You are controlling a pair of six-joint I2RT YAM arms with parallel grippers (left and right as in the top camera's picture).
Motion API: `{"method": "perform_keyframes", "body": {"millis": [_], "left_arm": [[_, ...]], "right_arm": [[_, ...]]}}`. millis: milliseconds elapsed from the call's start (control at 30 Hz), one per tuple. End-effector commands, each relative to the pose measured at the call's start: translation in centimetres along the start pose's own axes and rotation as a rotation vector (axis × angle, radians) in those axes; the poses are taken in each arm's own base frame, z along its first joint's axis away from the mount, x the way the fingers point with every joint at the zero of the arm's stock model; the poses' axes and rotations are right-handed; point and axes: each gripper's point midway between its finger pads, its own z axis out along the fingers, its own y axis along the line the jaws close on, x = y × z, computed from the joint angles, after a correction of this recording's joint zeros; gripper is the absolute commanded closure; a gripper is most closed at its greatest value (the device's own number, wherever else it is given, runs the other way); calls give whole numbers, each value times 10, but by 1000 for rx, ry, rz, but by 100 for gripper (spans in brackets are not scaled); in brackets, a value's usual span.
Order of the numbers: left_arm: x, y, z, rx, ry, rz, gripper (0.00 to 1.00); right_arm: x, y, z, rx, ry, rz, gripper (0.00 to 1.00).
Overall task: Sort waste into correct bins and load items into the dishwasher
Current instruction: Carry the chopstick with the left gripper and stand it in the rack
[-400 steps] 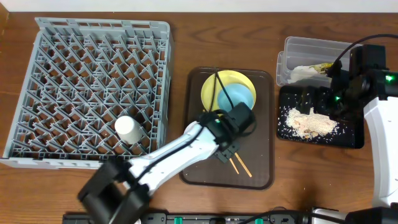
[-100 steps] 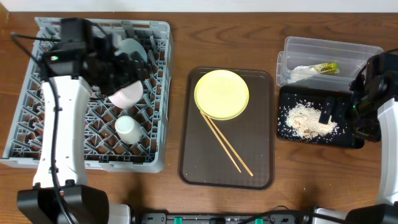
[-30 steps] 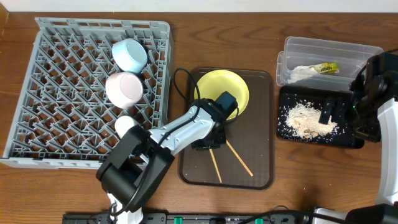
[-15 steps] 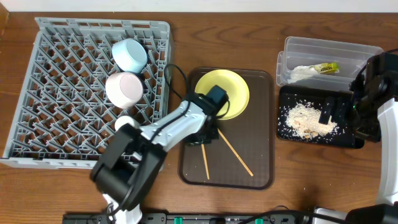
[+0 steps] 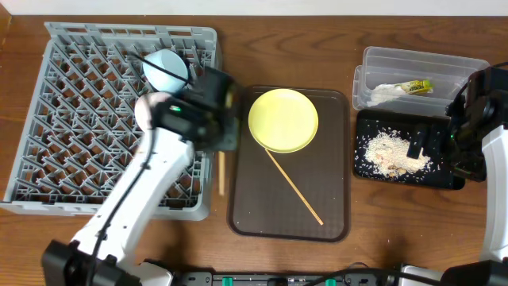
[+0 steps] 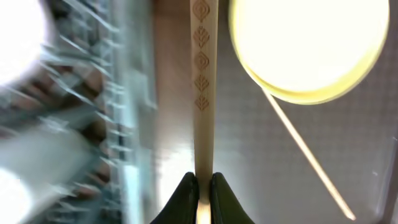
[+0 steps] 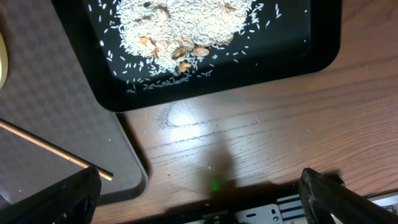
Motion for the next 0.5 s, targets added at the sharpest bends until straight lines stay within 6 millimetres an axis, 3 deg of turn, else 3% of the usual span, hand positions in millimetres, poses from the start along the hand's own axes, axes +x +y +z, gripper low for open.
{"method": "perform_keyframes", "body": {"millis": [0,233,467], "left_arm": [[-9,24,2,-36,3,118,92],[-24,62,25,-74,18,16,92],[-26,74,48,-82,63,-17,83]], "right_arm": [[-3,-2,-8,2,-31,15,1],[-2,-2,-8,1,-31,15,1],[-2,-2,-8,1,-31,15,1]]}}
